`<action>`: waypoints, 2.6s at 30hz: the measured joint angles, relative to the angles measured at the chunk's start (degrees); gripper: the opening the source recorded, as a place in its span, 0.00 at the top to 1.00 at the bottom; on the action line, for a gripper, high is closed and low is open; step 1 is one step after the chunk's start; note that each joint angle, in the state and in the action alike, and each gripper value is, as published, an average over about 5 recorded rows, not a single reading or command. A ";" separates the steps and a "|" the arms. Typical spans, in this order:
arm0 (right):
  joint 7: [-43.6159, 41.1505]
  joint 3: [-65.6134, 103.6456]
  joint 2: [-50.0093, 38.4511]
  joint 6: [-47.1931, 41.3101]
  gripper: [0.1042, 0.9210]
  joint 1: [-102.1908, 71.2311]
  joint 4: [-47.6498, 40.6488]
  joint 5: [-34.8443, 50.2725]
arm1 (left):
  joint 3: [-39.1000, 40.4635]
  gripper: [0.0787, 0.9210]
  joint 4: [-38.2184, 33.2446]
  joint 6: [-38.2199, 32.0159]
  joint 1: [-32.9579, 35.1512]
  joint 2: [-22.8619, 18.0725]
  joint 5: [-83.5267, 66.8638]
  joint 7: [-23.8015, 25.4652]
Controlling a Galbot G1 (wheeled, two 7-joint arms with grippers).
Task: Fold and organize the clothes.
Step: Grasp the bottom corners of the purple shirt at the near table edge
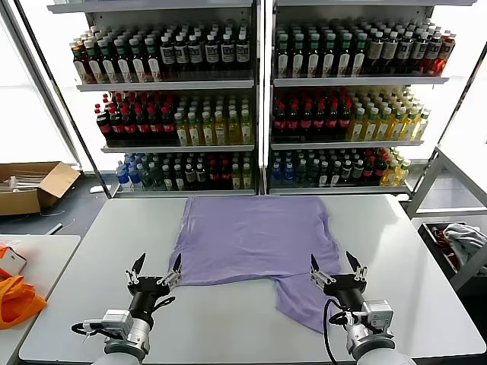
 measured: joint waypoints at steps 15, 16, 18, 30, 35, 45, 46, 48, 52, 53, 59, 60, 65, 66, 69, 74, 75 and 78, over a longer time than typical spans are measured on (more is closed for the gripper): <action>5.61 -0.75 -0.12 -2.14 0.12 -4.06 -0.38 2.93 | -0.82 0.12 4.37 2.92 -3.14 2.72 -0.81 -0.05; 5.92 -0.87 -0.05 -2.24 0.12 -4.31 -0.40 3.12 | -0.76 0.12 4.77 3.11 -3.45 2.84 -0.82 -0.05; 6.52 -1.14 0.09 -2.45 0.12 -4.76 -0.43 3.49 | -0.56 0.12 5.60 3.42 -4.07 3.02 -0.85 -0.03; 9.24 -2.26 -0.16 -3.61 0.12 -6.79 -1.11 4.98 | 0.83 0.12 10.52 5.09 -7.69 4.02 -2.15 -0.31; 9.99 -2.83 0.11 -3.81 0.12 -7.23 -1.34 5.23 | 0.93 0.12 11.37 5.84 -8.06 4.64 -3.25 -0.39; 10.88 -3.66 -0.13 -4.00 0.12 -7.98 -1.45 5.51 | 1.74 0.12 11.07 7.89 -6.63 5.75 -5.29 0.11; 10.92 -3.76 -0.10 -4.01 0.12 -8.00 -1.53 5.52 | 1.74 0.12 11.12 8.07 -6.55 5.80 -5.43 0.14; 10.98 -4.01 0.01 -4.03 0.12 -8.00 -1.66 5.53 | 1.72 0.12 11.32 8.33 -6.46 5.89 -5.66 0.21; 11.13 -4.51 0.32 -4.06 0.12 -7.78 -1.95 5.50 | 1.65 0.12 11.85 8.58 -6.41 5.96 -6.08 0.30; 11.17 -4.64 0.39 -4.07 0.12 -7.72 -2.04 5.48 | 1.64 0.12 11.98 8.63 -6.44 5.97 -6.15 0.31; 11.33 -5.26 0.96 -4.08 0.12 -7.30 -2.85 5.47 | 1.69 0.12 12.90 8.88 -6.87 6.05 -6.51 0.32; 11.33 -5.31 1.03 -4.09 0.12 -7.24 -3.00 5.47 | 1.71 0.12 13.04 8.91 -6.90 6.07 -6.61 0.31; 11.32 -5.52 1.10 -4.11 0.12 -7.07 -3.62 5.50 | 2.04 0.12 13.21 9.19 -6.48 6.27 -7.23 0.28; 11.31 -5.56 1.09 -4.11 0.12 -7.07 -3.74 5.52 | 2.13 0.12 13.16 9.26 -6.35 6.29 -7.33 0.27; 11.29 -5.65 1.14 -4.11 0.12 -7.13 -4.14 5.62 | 2.39 0.12 12.89 9.40 -5.89 6.37 -7.40 0.31; 11.27 -5.63 1.04 -4.00 0.17 -7.48 -4.63 5.69 | 2.77 0.12 12.72 9.31 -5.01 6.45 -6.62 0.45; 11.30 -5.59 0.97 -3.97 0.20 -7.56 -4.70 5.72 | 2.85 0.13 12.66 9.25 -4.85 6.47 -6.39 0.46; 11.34 -5.38 0.81 -3.91 0.29 -7.73 -4.87 5.94 | 3.18 0.18 12.31 9.03 -4.34 6.53 -5.60 0.62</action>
